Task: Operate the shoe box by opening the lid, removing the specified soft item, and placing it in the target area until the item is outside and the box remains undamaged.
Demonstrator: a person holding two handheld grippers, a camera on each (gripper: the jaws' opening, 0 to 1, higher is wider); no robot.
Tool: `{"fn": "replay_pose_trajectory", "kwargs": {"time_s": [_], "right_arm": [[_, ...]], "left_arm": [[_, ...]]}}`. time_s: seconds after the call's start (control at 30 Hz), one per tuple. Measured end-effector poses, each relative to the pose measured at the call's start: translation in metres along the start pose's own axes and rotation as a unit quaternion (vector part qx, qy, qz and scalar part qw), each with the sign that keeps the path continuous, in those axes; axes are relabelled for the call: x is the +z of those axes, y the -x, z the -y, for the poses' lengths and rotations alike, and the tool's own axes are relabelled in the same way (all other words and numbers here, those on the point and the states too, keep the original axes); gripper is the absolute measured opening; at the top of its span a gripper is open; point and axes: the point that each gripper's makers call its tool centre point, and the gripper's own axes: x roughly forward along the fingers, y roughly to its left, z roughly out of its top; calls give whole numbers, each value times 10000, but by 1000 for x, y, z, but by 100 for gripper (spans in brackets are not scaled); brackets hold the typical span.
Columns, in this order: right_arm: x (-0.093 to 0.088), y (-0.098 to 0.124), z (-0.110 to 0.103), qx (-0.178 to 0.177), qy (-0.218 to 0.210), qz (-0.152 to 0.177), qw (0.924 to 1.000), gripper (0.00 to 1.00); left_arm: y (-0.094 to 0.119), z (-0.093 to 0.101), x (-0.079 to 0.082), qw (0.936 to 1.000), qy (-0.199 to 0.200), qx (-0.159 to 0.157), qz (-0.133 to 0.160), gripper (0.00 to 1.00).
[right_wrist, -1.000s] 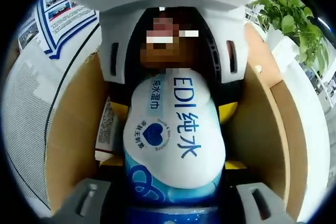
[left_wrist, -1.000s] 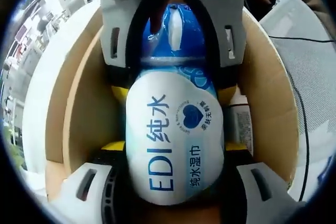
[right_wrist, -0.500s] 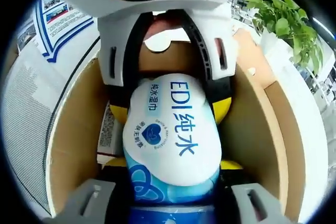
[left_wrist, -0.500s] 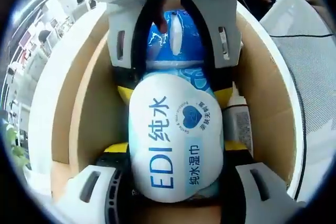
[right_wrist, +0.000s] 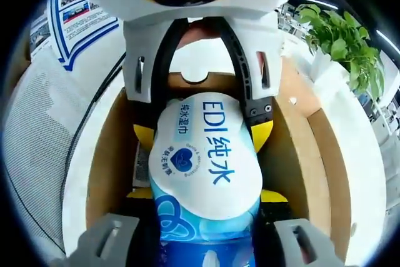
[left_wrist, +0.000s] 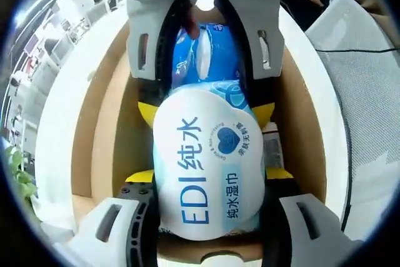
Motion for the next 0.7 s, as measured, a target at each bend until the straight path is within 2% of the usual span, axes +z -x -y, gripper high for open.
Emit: {"fn": "replay_pose_trajectory", "kwargs": {"time_s": [0.4,0.5,0.7], "right_arm": [[11,22,1,-51,103,86,9999,56],[13,29,1,-56,108,120,9999,55],[12,38,-3,-65,79,110,9999,55]], "left_arm": [[20,0,15,9999,-134,106,-14,63],[22,-1,21,9995,-259,162,1,60],[25,1,23,9998,-136,129,16,60]]}}
